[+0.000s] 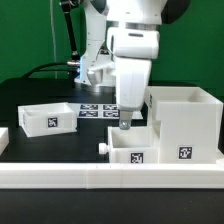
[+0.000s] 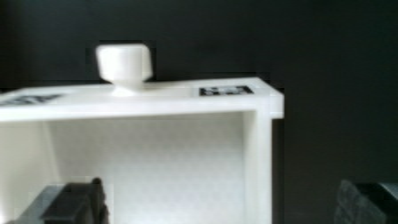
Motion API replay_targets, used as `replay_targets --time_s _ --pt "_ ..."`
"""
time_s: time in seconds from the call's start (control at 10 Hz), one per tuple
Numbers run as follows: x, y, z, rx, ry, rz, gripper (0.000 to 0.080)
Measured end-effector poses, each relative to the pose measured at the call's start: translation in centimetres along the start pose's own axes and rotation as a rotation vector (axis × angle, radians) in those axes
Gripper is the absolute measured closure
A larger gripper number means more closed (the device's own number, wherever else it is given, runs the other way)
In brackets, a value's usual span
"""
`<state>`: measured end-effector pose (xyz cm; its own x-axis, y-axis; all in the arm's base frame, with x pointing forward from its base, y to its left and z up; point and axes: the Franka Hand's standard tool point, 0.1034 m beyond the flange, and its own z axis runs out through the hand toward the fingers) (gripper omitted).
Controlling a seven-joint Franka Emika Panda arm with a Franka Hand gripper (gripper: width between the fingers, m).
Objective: Assemble drawer
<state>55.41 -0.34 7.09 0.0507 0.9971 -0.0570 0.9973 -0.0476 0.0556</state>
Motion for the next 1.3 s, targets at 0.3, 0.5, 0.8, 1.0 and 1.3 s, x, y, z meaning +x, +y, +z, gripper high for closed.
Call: replay_targets --time_s 0.3,0.5,0.8,1.0,1.3 --pt "-2.8 1.9 -1.1 -0.011 -0.010 -0.019 0.0151" --pt "-3.0 1.7 -0.9 -0.011 -0.008 -0.016 0.0151" --pt "-5.0 1.8 1.6 0.013 0.090 -0.090 0.0151" --pt "-4.9 0.5 3.9 0.041 0.153 -0.145 0.0151" --pt "-3.0 0.3 5.3 0.062 0.184 -0.161 0.0151"
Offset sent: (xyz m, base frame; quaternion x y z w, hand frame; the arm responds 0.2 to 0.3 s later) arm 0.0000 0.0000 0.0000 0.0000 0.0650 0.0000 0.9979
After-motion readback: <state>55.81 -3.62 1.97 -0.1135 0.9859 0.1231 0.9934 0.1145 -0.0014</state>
